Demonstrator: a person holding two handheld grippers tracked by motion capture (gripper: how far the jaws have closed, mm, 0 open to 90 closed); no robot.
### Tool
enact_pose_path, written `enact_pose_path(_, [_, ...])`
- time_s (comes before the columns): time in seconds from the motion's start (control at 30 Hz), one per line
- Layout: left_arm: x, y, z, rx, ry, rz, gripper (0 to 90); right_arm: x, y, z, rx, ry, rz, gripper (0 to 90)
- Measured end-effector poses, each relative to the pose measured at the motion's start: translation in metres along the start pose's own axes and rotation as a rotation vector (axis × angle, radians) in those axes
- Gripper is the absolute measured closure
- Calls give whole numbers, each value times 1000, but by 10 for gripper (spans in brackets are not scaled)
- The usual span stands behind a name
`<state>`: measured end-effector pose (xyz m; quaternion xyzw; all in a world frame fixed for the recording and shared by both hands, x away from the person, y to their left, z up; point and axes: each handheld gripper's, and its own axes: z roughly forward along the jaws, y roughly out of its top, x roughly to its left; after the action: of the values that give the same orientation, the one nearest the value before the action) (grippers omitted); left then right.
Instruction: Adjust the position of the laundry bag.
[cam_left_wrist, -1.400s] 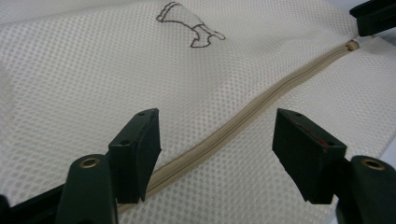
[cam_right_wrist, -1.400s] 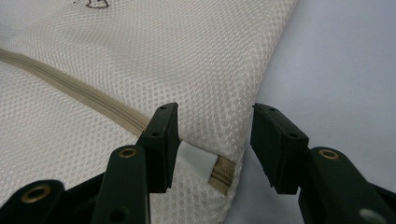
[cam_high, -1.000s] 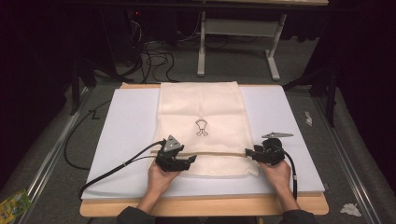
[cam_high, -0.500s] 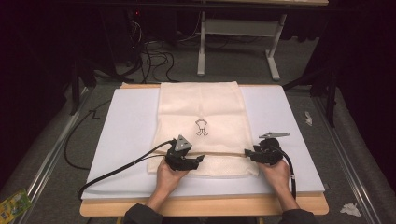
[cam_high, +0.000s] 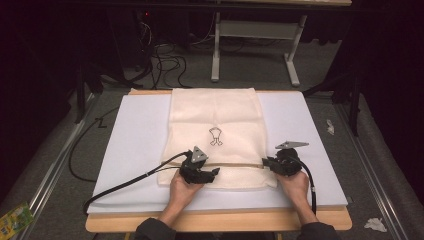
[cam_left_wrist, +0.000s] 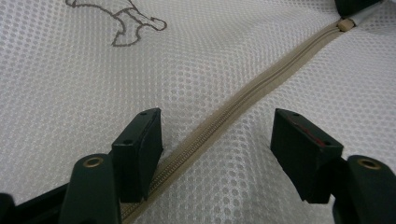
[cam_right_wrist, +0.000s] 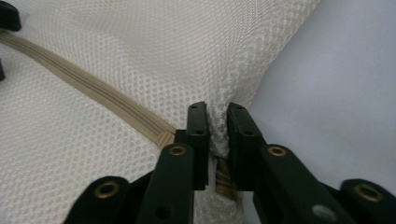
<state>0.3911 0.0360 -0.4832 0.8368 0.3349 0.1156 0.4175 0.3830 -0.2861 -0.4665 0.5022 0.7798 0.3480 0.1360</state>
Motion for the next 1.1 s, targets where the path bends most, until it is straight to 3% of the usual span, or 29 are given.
enact_pose_path(0.27, [-1, 2, 1, 12, 7, 3, 347, 0, 3, -8, -40, 24, -13, 852])
enact_pose_path(0.6, [-6, 10, -1, 14, -23, 12, 386, 3, 11, -21, -87, 57, -24, 856])
enact_pose_path(1.03, [-29, 29, 12, 5, -119, 42, 468, 6, 17, -26, -101, 85, -38, 858])
enact_pose_path(1.1, [-36, 35, 15, 6, -133, 62, 485, 7, 16, -26, -104, 86, -35, 858])
